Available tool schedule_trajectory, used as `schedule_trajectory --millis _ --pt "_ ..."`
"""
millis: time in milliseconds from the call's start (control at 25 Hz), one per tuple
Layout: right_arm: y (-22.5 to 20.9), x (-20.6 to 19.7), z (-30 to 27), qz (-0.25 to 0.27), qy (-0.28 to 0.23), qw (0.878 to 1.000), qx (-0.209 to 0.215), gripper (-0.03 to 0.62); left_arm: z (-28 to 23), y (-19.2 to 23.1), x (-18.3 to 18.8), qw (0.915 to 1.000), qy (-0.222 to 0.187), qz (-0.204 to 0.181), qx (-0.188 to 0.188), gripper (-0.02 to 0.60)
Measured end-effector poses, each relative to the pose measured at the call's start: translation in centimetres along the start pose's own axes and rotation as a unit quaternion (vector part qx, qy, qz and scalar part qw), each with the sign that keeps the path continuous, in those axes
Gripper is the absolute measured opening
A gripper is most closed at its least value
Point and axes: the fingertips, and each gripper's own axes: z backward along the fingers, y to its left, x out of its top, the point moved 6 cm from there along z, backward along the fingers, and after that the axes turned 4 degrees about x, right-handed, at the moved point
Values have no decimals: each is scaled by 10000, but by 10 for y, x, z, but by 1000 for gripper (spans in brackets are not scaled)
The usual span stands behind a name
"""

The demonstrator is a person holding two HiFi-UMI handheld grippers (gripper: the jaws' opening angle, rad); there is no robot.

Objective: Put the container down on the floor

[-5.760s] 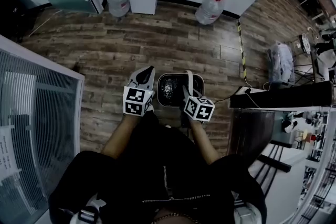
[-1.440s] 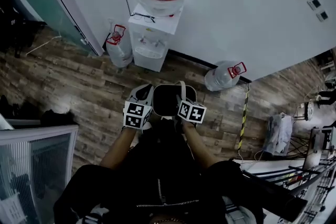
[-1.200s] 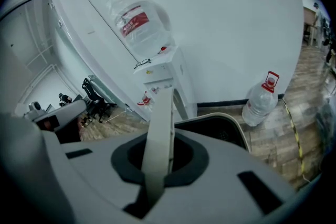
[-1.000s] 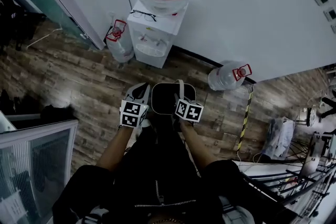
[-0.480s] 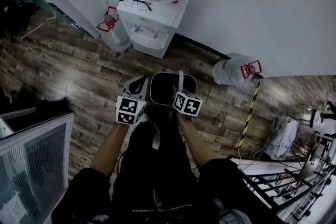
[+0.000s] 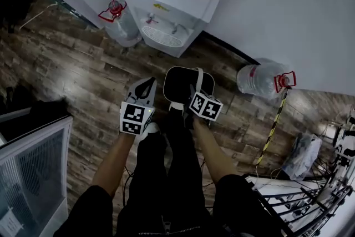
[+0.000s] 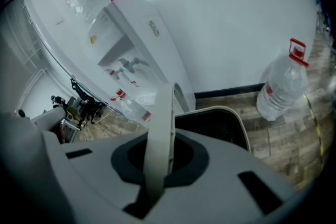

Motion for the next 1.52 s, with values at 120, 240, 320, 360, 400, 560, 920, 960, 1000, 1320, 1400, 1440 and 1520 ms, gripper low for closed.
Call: schedule_trajectory --millis 120,240,320,360,400,560,920,960,1000,1320,1400,1440,1520 --pt "-12 -5 -33 1 11 10000 25 14 -17 8 -26 10000 17 52 9 15" --pt "-26 -7 -69 -138 -7 9999 -26 14 -36 15 -51 10000 17 19 -9 15" --pt "-34 -12 -94 -252 15 9997 -27 14 -47 20 -66 10000 32 4 -10 15" --pt "-39 -14 -107 -285 33 9996 -25 14 -54 24 -73 10000 28 2 2 15" --pt "-44 -16 -119 -294 53 9995 -36 14 -61 27 -81 10000 14 7 12 15" --pt "-67 -24 -165 -396 95 9992 -37 14 -92 41 -108 9999 -98 -1 36 15" --pt "-100 -38 -253 21 124 9998 178 15 -153 75 -179 9984 -502 -127 237 15" --pt "-102 -39 -260 72 104 9997 214 17 -159 78 -185 9981 -539 -177 258 15" --pt "-104 -39 -266 102 71 9996 255 17 -163 81 -191 9976 -583 -230 278 15" --pt "-118 -41 -291 -40 -145 9974 703 25 -183 101 -213 9930 -1018 -429 419 15" --pt "-117 -39 -294 -32 -114 9961 873 26 -188 103 -217 9922 -1083 -446 416 15" --pt "-116 -39 -296 -25 -56 9952 977 26 -190 103 -219 9921 -1103 -445 406 15" --pt "-113 -41 -299 68 98 9933 1146 26 -193 100 -223 9919 -1131 -448 355 15"
